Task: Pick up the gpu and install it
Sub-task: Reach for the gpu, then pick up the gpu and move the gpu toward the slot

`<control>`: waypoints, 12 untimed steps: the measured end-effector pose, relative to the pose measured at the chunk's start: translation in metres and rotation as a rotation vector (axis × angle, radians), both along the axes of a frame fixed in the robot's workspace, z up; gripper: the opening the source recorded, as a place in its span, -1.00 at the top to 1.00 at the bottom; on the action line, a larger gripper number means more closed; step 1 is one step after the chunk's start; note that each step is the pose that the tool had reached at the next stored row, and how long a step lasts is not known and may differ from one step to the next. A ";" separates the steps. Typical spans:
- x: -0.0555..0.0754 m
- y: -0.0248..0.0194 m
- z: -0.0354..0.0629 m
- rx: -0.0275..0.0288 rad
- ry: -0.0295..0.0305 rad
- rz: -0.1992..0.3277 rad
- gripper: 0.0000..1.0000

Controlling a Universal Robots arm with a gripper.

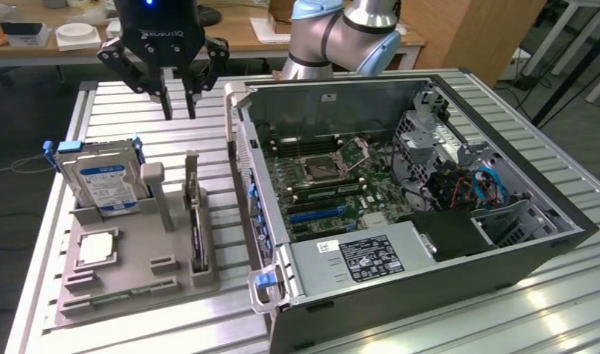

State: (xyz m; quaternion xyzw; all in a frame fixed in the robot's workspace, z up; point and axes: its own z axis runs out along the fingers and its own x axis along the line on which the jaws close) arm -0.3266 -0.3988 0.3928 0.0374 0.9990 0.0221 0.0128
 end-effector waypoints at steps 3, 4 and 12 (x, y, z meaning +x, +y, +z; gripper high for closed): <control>0.000 0.0000 0.0000 0.0000 0.0000 0.000 0.29; 0.000 0.0000 0.0000 0.0000 0.0001 0.000 0.29; 0.000 0.0000 0.0000 0.0000 0.0000 0.000 0.29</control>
